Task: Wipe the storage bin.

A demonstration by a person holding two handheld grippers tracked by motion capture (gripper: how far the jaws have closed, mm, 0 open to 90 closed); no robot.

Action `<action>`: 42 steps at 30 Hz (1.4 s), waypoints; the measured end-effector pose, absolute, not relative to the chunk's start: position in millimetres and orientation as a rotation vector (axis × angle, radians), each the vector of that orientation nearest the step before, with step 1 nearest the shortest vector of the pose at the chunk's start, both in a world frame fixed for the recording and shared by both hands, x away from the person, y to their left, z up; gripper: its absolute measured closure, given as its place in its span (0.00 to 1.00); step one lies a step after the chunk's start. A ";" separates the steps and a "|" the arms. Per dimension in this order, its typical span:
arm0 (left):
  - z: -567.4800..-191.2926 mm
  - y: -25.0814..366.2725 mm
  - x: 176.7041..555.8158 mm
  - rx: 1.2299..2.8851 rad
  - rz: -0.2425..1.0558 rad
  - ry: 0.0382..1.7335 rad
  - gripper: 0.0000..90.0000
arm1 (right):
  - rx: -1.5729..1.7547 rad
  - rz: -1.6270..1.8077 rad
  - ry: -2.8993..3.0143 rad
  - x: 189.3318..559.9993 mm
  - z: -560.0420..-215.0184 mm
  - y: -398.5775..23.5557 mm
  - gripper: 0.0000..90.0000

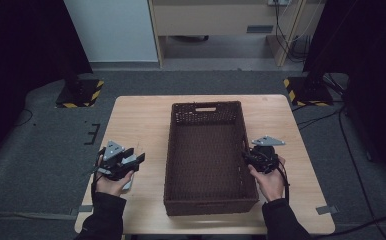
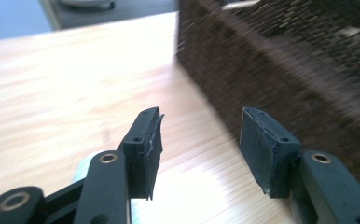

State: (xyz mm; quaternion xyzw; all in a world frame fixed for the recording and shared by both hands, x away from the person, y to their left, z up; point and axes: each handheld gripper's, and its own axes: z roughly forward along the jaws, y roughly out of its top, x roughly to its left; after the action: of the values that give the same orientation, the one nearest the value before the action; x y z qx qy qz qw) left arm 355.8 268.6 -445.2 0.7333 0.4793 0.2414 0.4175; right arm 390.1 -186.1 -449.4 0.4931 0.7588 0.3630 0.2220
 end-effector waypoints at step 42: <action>-506.2 314.0 360.9 1.991 0.594 1.424 0.89 | 1.334 1.094 2.106 387.5 -453.3 -200.6 0.55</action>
State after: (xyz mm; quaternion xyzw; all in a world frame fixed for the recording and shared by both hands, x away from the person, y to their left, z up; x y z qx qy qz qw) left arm 360.9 314.0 -506.2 0.7525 0.5381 0.2245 0.3063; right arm 387.5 -200.6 -453.3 0.4794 0.7566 0.3931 0.2080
